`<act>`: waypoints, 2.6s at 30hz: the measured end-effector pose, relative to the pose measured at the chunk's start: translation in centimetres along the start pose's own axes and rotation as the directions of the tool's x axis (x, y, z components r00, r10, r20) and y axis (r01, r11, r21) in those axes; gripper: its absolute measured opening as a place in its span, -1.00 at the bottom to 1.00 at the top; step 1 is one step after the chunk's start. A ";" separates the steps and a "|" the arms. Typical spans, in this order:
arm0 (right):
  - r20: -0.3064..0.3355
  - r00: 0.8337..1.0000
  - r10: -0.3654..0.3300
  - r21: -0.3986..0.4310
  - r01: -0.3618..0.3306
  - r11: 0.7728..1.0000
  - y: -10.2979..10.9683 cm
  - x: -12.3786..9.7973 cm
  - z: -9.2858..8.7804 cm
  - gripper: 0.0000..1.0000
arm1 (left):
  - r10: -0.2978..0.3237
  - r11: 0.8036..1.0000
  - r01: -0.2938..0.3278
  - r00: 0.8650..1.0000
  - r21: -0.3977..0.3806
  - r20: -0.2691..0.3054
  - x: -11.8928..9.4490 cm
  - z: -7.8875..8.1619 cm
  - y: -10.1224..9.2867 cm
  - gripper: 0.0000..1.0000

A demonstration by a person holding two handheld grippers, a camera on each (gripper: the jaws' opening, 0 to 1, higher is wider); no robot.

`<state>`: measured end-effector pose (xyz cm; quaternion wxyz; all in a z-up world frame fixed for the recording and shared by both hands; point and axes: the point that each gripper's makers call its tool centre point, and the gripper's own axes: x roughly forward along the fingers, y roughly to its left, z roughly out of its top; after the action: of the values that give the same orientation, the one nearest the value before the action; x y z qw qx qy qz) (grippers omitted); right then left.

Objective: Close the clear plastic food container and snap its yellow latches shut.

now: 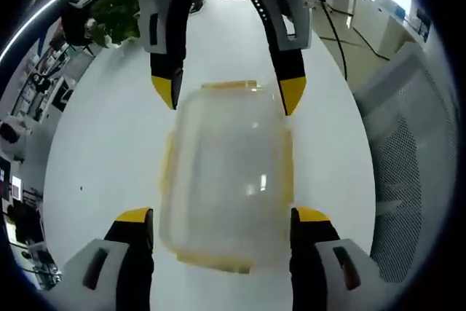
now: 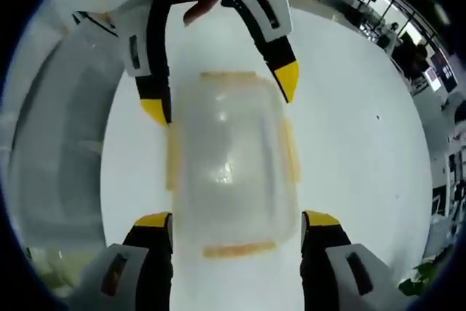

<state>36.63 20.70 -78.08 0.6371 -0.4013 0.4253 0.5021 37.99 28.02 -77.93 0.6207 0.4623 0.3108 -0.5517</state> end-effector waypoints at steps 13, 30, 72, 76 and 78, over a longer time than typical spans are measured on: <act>0.002 1.000 -0.007 0.004 0.007 1.000 -0.4 0.9 -0.2 0.51 | -0.021 0.999 0.023 0.999 0.038 -0.034 1.3 -0.8 0.0 0.56; 0.008 1.000 -0.003 0.025 0.003 1.000 0.3 1.2 0.6 0.50 | -0.035 0.998 0.037 0.999 0.045 -0.028 0.8 -1.7 -0.3 0.55; 0.013 1.000 0.004 -0.001 -0.004 1.000 2.8 3.5 7.3 0.51 | -0.011 1.000 0.011 0.999 0.001 -0.033 -2.1 -8.2 -2.1 0.55; 0.015 1.000 0.004 -0.003 -0.004 1.000 2.8 3.7 7.8 0.51 | -0.008 1.000 0.008 0.999 -0.002 -0.036 -2.3 -8.6 -2.1 0.55; 0.015 1.000 0.004 -0.005 -0.004 1.000 2.8 3.7 8.1 0.51 | -0.006 1.000 0.006 0.999 -0.005 -0.037 -2.4 -8.9 -2.0 0.55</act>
<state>35.50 29.88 -79.31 0.6383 -0.3981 0.4201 0.5075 36.63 37.17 -79.63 0.6144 0.4699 0.3250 -0.5441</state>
